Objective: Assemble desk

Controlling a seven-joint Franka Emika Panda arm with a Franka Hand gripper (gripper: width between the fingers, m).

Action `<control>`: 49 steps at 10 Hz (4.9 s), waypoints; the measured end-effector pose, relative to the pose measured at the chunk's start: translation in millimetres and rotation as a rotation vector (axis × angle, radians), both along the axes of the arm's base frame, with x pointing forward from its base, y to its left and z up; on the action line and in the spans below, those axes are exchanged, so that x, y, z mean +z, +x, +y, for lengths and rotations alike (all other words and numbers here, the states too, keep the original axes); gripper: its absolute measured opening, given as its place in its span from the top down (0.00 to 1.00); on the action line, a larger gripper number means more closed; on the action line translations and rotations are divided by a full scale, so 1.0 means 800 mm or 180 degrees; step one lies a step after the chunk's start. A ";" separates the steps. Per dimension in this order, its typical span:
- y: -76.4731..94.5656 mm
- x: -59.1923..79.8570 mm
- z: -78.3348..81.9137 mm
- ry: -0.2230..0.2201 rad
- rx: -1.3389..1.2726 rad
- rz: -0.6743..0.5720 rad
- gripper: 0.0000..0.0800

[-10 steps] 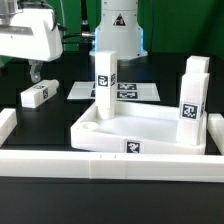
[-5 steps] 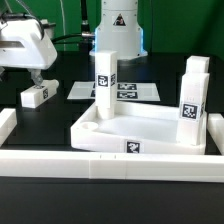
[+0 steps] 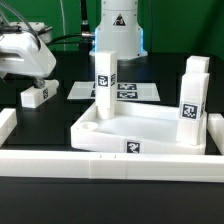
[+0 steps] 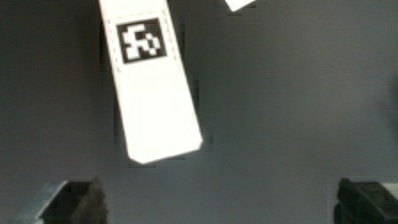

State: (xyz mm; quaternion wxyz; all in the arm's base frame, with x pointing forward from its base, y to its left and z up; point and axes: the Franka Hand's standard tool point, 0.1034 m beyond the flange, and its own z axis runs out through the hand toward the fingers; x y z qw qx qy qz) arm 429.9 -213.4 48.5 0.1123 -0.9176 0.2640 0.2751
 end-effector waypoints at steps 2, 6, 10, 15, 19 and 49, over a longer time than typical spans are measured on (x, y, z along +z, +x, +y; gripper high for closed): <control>-0.013 -0.010 -0.003 0.0033 0.0025 0.0061 0.19; -0.013 -0.010 -0.003 0.0041 0.0022 0.0068 0.19; -0.026 -0.017 0.005 0.0188 0.0180 0.0488 0.19; -0.027 -0.022 0.001 0.0217 0.0354 0.0526 0.19; -0.029 -0.028 0.000 0.0356 0.0631 0.0481 0.19; -0.052 -0.052 -0.002 0.0704 0.0449 0.1290 0.64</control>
Offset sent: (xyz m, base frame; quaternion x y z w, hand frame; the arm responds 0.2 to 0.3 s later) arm 0.0000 0.0000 0.0000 0.0000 0.0000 0.0000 1.0000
